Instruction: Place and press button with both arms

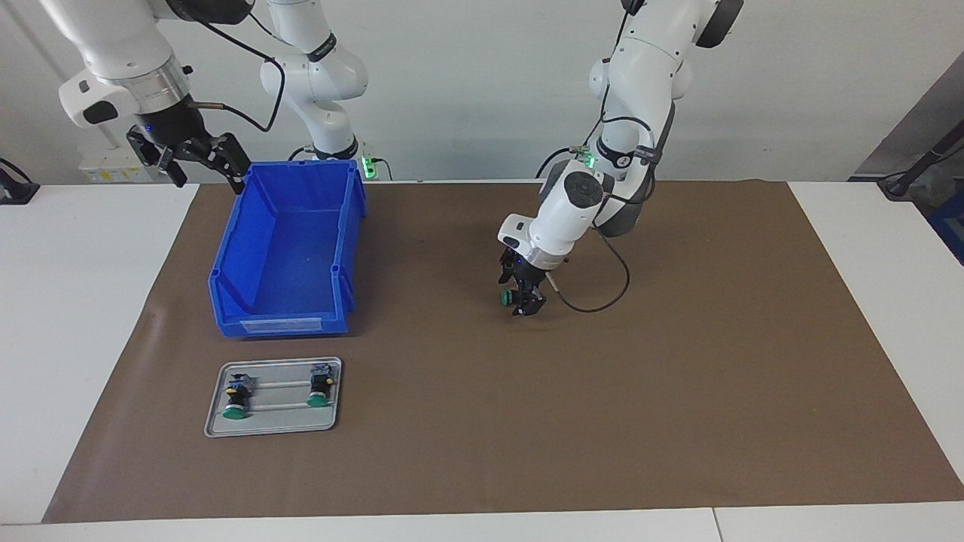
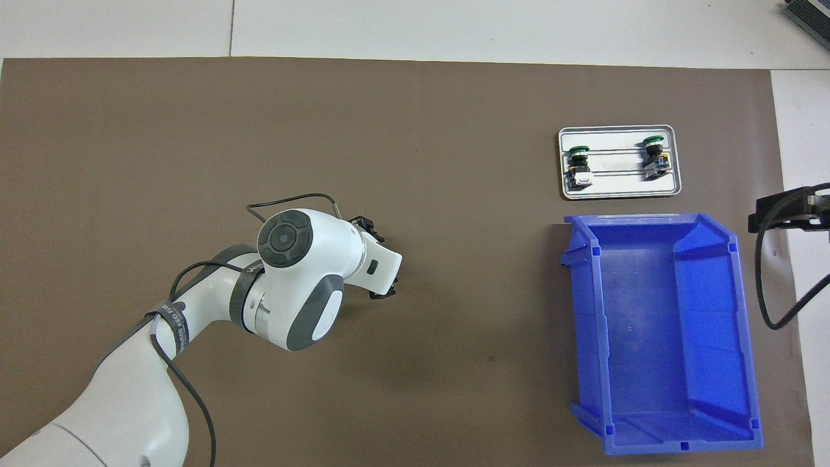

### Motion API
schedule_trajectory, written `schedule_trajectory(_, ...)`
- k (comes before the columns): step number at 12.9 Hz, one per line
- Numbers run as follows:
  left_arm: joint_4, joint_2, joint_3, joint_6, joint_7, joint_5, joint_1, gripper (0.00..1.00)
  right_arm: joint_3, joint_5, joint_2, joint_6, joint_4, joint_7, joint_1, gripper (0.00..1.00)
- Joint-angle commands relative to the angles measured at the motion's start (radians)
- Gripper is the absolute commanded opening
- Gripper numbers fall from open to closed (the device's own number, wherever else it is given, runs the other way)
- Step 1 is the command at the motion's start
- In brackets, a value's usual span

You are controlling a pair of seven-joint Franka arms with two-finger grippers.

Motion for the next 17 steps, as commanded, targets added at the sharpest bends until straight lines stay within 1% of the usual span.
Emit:
schedule_trajectory(1, -0.007, -0.004, 0.007, 0.005, -0.017, 0.006, -0.016, 0.75, -0.01, -0.005, 0.0, 0.013, -0.009, -0.013, 0.013, 1.0)
schedule_trajectory(2, -0.004, -0.002, 0.008, 0.005, -0.015, 0.006, -0.016, 0.73, -0.013, -0.004, 0.0, 0.015, -0.009, -0.013, 0.015, 1.0)
schedule_trajectory(4, 0.002, -0.001, 0.008, 0.005, -0.015, 0.019, -0.013, 0.56, -0.017, -0.004, -0.001, 0.013, -0.01, -0.011, 0.021, 1.0)
schedule_trajectory(5, 0.01, -0.001, 0.008, 0.004, -0.015, 0.027, -0.013, 0.42, -0.016, -0.005, -0.003, 0.013, -0.01, -0.013, 0.019, 1.0)
schedule_trajectory(6, 0.019, 0.002, 0.007, 0.001, -0.017, 0.027, -0.011, 0.33, -0.016, -0.005, -0.003, 0.01, -0.01, -0.014, 0.019, 1.0)
schedule_trajectory(7, 0.021, 0.001, 0.008, -0.016, -0.017, 0.027, -0.011, 0.15, -0.013, -0.005, -0.003, 0.01, -0.01, -0.014, 0.019, 1.0)
schedule_trajectory(8, 0.027, -0.001, 0.007, -0.044, -0.017, 0.027, -0.002, 0.0, -0.011, -0.005, -0.003, 0.01, -0.01, -0.014, 0.021, 1.0)
schedule_trajectory(11, 0.038, -0.002, 0.007, -0.033, -0.031, 0.023, -0.002, 0.0, -0.008, -0.005, -0.003, 0.01, -0.01, -0.014, 0.019, 1.0)
schedule_trajectory(13, 0.064, -0.011, 0.007, -0.032, -0.06, 0.007, 0.009, 0.0, -0.008, -0.005, -0.003, 0.01, -0.01, -0.014, 0.021, 1.0)
schedule_trajectory(17, 0.068, -0.048, 0.007, -0.033, -0.068, -0.103, 0.03, 0.0, -0.008, -0.005, -0.003, 0.01, -0.01, -0.014, 0.019, 1.0)
